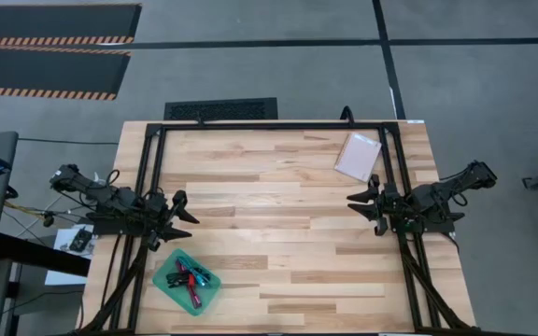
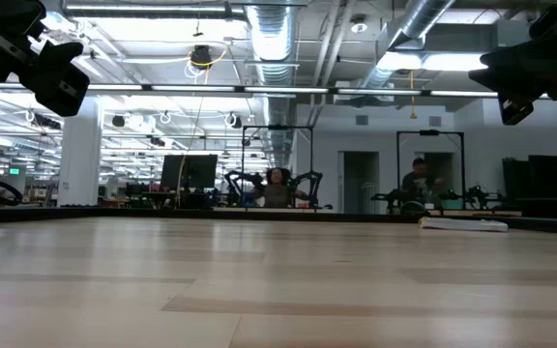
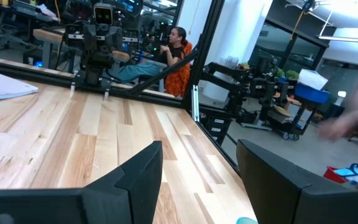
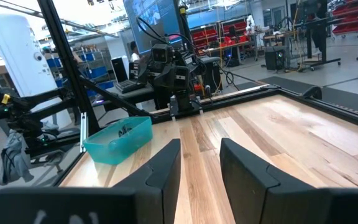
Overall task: Pick and place USB-C Cables
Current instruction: Return to Home Position
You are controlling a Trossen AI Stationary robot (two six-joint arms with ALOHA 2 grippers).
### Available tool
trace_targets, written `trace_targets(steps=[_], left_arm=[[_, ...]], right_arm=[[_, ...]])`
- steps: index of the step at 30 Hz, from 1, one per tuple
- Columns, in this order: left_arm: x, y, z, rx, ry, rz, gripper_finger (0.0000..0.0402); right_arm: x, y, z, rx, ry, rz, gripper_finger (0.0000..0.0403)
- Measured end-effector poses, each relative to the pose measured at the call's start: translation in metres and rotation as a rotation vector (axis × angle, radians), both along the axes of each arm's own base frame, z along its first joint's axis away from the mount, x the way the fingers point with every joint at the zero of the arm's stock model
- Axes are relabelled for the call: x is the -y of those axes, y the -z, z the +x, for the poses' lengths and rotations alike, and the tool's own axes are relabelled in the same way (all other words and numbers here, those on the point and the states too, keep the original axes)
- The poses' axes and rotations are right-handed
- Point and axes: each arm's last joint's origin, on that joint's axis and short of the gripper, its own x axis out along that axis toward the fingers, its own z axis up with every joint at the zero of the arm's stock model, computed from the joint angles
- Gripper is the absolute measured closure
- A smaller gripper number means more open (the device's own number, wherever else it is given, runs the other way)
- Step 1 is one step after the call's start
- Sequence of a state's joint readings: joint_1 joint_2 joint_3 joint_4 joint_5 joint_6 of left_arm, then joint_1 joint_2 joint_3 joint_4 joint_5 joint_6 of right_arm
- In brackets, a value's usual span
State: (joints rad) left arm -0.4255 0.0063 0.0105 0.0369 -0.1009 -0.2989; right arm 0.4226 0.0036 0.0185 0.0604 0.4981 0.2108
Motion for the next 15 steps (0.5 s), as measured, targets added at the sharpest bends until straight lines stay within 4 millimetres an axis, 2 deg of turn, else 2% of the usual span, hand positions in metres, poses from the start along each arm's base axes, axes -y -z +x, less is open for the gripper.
trace_targets(steps=[15], left_arm=[[0.0000,0.0001,0.0000,0.000,0.000,0.000,0.0207]], right_arm=[[0.0000,0.0000,0.0000,0.000,0.000,0.000,0.0266]])
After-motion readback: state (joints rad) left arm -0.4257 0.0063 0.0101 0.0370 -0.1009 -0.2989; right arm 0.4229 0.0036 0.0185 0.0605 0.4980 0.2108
